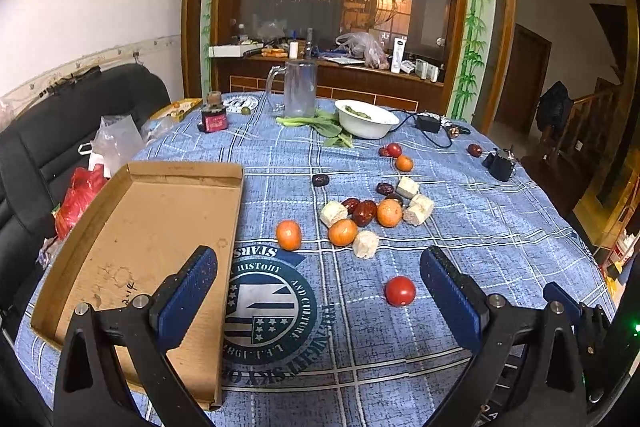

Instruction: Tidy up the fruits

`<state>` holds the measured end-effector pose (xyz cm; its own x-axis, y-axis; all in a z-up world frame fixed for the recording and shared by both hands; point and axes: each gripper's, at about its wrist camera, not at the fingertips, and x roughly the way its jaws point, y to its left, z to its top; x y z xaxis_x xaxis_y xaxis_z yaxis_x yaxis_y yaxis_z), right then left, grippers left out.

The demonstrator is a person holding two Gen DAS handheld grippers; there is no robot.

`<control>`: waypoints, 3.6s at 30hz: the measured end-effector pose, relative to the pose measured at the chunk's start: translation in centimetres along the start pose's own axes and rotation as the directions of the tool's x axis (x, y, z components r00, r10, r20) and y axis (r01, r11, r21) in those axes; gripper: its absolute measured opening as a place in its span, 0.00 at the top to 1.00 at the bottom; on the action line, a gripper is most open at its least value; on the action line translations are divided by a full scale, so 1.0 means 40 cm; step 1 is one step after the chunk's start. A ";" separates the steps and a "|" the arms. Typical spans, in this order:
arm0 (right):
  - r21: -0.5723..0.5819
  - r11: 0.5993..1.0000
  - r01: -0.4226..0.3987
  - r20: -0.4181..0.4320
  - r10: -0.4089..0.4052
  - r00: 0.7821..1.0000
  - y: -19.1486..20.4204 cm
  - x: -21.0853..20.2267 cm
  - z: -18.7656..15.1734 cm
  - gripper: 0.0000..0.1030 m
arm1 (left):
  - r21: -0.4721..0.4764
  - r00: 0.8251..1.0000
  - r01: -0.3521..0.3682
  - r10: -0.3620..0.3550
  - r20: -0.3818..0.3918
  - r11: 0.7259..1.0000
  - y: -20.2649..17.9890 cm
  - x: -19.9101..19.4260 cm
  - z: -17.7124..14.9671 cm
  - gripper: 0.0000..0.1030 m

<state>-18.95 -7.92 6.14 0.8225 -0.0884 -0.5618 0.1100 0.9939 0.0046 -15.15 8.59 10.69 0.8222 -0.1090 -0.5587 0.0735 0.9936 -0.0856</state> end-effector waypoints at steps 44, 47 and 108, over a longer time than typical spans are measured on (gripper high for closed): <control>-0.006 1.000 0.003 -0.048 -0.004 0.999 -0.013 0.058 0.060 0.00 | 0.019 0.995 -0.048 0.049 -0.087 0.999 0.050 0.099 -0.028 0.02; -0.019 1.000 -0.023 -0.076 0.021 0.997 -0.015 0.073 0.061 0.00 | 0.022 0.996 -0.062 0.063 -0.067 0.998 0.079 0.094 -0.013 0.02; -0.105 0.863 -0.494 -0.360 0.430 0.828 0.178 0.320 0.129 0.69 | 0.124 0.897 0.129 -0.062 -0.438 0.984 0.092 0.376 0.055 0.75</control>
<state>-4.78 -2.32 3.24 0.5273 0.3782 -0.7609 -0.3702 0.9083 0.1949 -1.27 10.66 3.80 0.4854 -0.1723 -0.8571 0.2484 0.9672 -0.0537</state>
